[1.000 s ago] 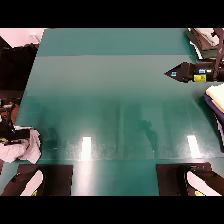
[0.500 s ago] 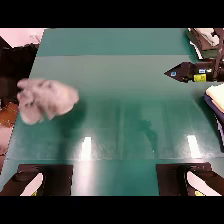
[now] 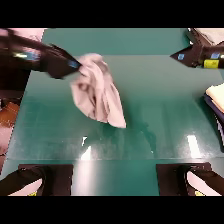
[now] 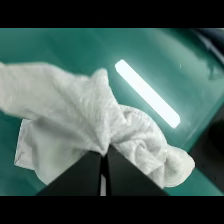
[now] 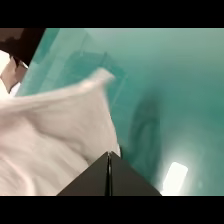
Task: Fold the shirts.
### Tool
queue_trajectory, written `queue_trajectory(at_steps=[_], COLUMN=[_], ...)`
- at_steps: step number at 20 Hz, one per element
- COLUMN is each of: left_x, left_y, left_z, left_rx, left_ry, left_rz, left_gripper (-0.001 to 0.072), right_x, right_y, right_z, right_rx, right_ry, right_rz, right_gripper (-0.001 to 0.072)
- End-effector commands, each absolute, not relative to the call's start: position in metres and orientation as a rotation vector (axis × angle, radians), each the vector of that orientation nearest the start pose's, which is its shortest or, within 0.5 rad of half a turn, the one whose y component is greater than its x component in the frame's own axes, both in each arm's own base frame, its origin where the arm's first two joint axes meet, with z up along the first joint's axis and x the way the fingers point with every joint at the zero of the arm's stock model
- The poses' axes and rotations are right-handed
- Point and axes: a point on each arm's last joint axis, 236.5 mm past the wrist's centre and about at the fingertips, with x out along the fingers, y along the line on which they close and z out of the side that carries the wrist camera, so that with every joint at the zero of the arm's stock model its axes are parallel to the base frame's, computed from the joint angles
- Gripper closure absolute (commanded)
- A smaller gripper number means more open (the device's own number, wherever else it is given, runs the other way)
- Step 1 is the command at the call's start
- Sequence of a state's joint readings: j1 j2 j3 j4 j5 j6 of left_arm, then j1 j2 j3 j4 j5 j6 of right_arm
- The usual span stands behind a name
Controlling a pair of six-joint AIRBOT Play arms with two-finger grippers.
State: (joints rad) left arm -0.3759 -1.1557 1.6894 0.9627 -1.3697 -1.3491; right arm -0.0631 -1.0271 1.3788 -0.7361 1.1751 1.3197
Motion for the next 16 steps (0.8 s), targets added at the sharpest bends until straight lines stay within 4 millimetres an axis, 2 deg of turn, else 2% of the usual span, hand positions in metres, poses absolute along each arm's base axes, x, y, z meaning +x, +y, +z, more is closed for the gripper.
queue_trajectory(at_steps=[1,2,4,6,8,10,12,16], left_x=[0.329,0.346,0.371,0.379,0.373,0.363,0.337,0.278], left_y=[-0.292,-0.283,-0.257,-0.222,-0.189,-0.176,-0.174,-0.163], left_z=[0.186,0.162,0.133,0.128,0.124,0.109,0.079,-0.012], left_rx=[0.09,0.106,0.056,-0.004,-0.056,-0.094,-0.109,-0.161], left_ry=[1.004,1.057,1.147,1.208,1.284,1.316,1.37,1.527], left_rz=[-1.029,-0.971,-0.842,-0.762,-0.707,-0.669,-0.681,-0.635], left_gripper=[0.0683,0.0673,0.0165,0.0169,0.017,0.0169,0.017,0.0169], right_x=[0.375,0.374,0.374,0.373,0.376,0.375,0.374,0.374], right_y=[0.138,0.138,0.138,0.138,0.13,0.127,0.128,0.128], right_z=[0.3,0.307,0.313,0.31,0.303,0.296,0.295,0.295], right_rx=[0.371,0.365,0.36,0.354,0.319,0.303,0.301,0.301], right_ry=[0.577,0.563,0.549,0.561,0.573,0.592,0.6,0.599], right_rz=[0.63,0.632,0.634,0.634,0.598,0.586,0.589,0.589], right_gripper=[0.0697,0.0697,0.0697,0.0697,0.0697,0.0697,0.0697,0.0697])
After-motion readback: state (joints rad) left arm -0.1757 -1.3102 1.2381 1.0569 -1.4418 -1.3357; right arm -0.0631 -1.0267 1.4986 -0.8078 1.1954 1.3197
